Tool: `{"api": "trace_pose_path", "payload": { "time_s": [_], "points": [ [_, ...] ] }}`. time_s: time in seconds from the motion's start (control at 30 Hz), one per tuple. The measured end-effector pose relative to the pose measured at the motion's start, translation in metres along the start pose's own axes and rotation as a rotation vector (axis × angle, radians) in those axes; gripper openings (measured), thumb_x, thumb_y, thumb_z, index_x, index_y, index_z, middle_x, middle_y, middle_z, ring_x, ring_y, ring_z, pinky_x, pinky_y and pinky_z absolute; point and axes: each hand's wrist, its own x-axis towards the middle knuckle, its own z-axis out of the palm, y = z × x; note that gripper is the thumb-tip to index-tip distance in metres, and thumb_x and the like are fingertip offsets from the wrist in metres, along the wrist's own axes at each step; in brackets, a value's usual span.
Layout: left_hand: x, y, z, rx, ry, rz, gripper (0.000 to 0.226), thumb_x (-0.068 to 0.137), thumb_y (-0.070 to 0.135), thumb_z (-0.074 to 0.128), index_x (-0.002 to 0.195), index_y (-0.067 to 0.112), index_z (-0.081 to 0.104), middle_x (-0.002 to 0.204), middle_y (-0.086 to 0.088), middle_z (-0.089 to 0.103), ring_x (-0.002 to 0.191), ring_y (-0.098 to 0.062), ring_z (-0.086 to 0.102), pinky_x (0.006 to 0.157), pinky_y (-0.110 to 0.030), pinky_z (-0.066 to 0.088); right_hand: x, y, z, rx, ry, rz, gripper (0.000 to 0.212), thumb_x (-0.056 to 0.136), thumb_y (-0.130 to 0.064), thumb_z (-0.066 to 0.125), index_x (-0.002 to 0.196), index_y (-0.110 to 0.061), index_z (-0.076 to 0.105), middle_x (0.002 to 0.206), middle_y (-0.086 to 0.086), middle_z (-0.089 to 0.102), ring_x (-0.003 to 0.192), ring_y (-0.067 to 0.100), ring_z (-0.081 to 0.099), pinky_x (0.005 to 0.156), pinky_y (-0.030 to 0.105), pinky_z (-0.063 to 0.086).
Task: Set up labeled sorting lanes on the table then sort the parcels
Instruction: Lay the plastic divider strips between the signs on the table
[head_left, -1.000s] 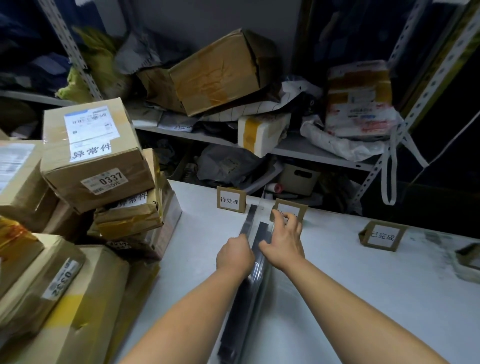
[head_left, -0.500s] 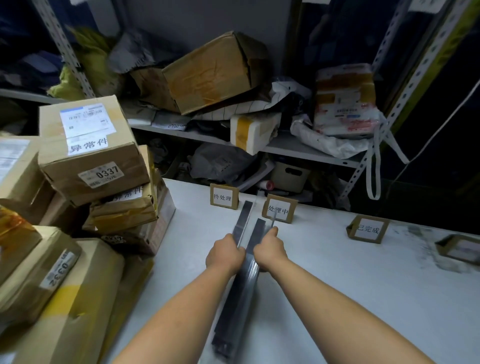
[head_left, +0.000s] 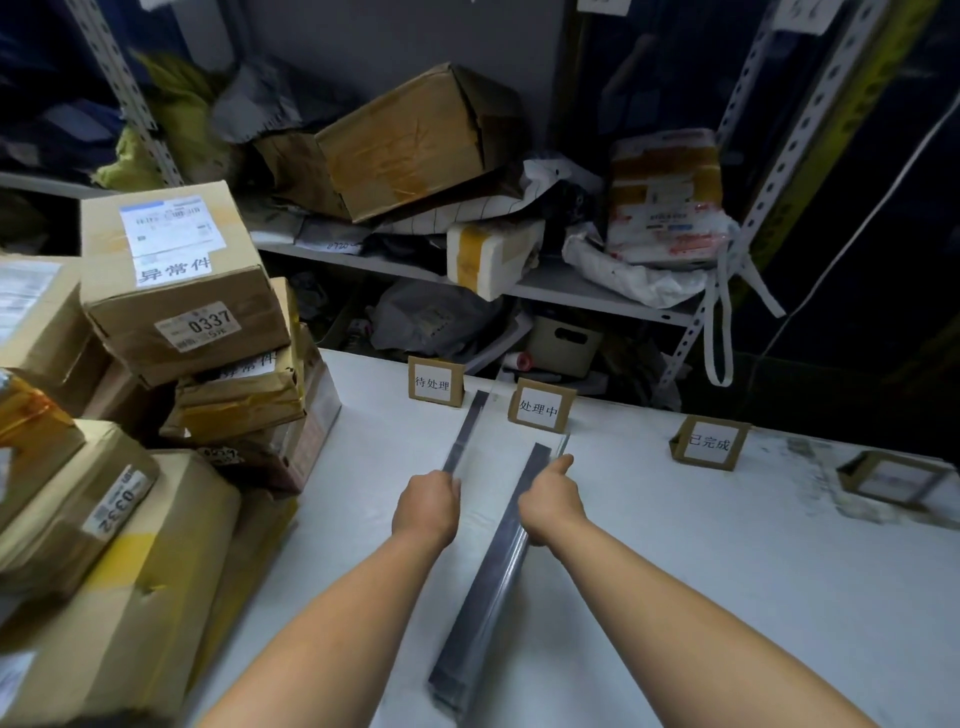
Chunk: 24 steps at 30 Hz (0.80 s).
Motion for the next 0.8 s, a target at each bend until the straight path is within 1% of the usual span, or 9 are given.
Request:
{"api": "trace_pose_path", "payload": {
  "time_s": [0.07, 0.13, 0.23, 0.3, 0.37, 0.47, 0.57, 0.7, 0.8],
  "points": [
    [-0.002, 0.002, 0.001, -0.013, -0.007, 0.0, 0.036, 0.105, 0.029, 0.037, 0.082, 0.009, 0.056, 0.088, -0.01, 0.061, 0.076, -0.027, 0.055, 0.068, -0.031, 0.043, -0.001, 0.003, -0.003, -0.022, 0.019, -0.013, 0.095, 0.098, -0.004, 0.049, 0.159, -0.015, -0.023, 0.128, 0.017, 0.059, 0.103, 0.032, 0.065, 0.086, 0.042, 0.06],
    [-0.004, 0.002, 0.003, -0.016, -0.025, 0.003, 0.033, 0.104, 0.032, 0.036, 0.094, 0.011, 0.059, 0.1, -0.012, 0.066, 0.083, -0.028, 0.059, 0.072, -0.032, 0.047, -0.004, 0.007, -0.004, -0.033, 0.032, -0.055, 0.094, 0.099, -0.011, 0.05, 0.16, -0.022, -0.021, 0.124, 0.016, 0.06, 0.1, 0.03, 0.065, 0.082, 0.04, 0.058],
    [-0.008, 0.002, 0.002, 0.012, -0.044, -0.013, 0.034, 0.1, 0.03, 0.041, 0.124, 0.012, 0.056, 0.12, -0.011, 0.064, 0.101, -0.03, 0.063, 0.075, -0.032, 0.047, -0.01, 0.015, -0.001, -0.08, 0.043, -0.149, 0.091, 0.098, -0.022, 0.049, 0.162, -0.028, -0.014, 0.138, 0.014, 0.051, 0.111, 0.032, 0.06, 0.082, 0.036, 0.05],
    [-0.009, 0.001, 0.001, 0.037, -0.058, -0.024, 0.039, 0.096, 0.026, 0.044, 0.132, 0.013, 0.052, 0.124, -0.009, 0.063, 0.104, -0.029, 0.063, 0.075, -0.032, 0.048, -0.011, 0.019, 0.001, -0.101, 0.052, -0.174, 0.09, 0.098, -0.024, 0.05, 0.163, -0.028, -0.011, 0.145, 0.013, 0.044, 0.116, 0.032, 0.057, 0.083, 0.034, 0.047],
    [-0.012, 0.002, -0.002, 0.057, -0.052, -0.036, 0.042, 0.094, 0.025, 0.046, 0.134, 0.014, 0.05, 0.124, -0.008, 0.063, 0.103, -0.029, 0.063, 0.076, -0.032, 0.049, -0.011, 0.02, 0.001, -0.101, 0.054, -0.18, 0.09, 0.098, -0.024, 0.051, 0.163, -0.027, -0.01, 0.148, 0.013, 0.041, 0.119, 0.032, 0.056, 0.085, 0.034, 0.046],
    [-0.016, 0.004, -0.003, 0.075, -0.028, -0.05, 0.043, 0.092, 0.027, 0.048, 0.133, 0.014, 0.049, 0.122, -0.008, 0.063, 0.101, -0.028, 0.062, 0.073, -0.032, 0.047, -0.014, 0.022, -0.002, -0.113, 0.037, -0.192, 0.09, 0.098, -0.025, 0.053, 0.163, -0.026, -0.009, 0.149, 0.012, 0.04, 0.119, 0.031, 0.056, 0.082, 0.033, 0.044],
    [-0.021, 0.008, -0.003, 0.085, -0.012, -0.06, 0.045, 0.092, 0.029, 0.049, 0.134, 0.014, 0.047, 0.122, -0.008, 0.063, 0.101, -0.028, 0.062, 0.072, -0.031, 0.044, -0.015, 0.022, -0.004, -0.121, 0.037, -0.197, 0.093, 0.097, -0.026, 0.055, 0.163, -0.026, -0.01, 0.147, 0.011, 0.043, 0.116, 0.03, 0.058, 0.081, 0.034, 0.048],
    [-0.024, 0.011, -0.004, 0.105, -0.013, -0.063, 0.036, 0.094, 0.024, 0.048, 0.129, 0.014, 0.049, 0.12, -0.008, 0.064, 0.088, -0.022, 0.054, 0.068, -0.031, 0.042, -0.017, 0.021, -0.004, -0.101, -0.024, -0.165, 0.102, 0.095, -0.023, 0.058, 0.16, -0.029, -0.019, 0.126, 0.012, 0.06, 0.103, 0.031, 0.064, 0.086, 0.042, 0.058],
    [-0.023, 0.009, -0.001, 0.126, -0.013, -0.064, 0.026, 0.096, 0.012, 0.039, 0.116, 0.012, 0.056, 0.115, -0.011, 0.064, 0.084, -0.025, 0.053, 0.069, -0.032, 0.045, -0.018, 0.022, -0.006, -0.101, -0.053, -0.157, 0.106, 0.096, -0.017, 0.058, 0.157, -0.026, -0.027, 0.12, 0.012, 0.06, 0.097, 0.029, 0.064, 0.086, 0.041, 0.058]
  ]
}}
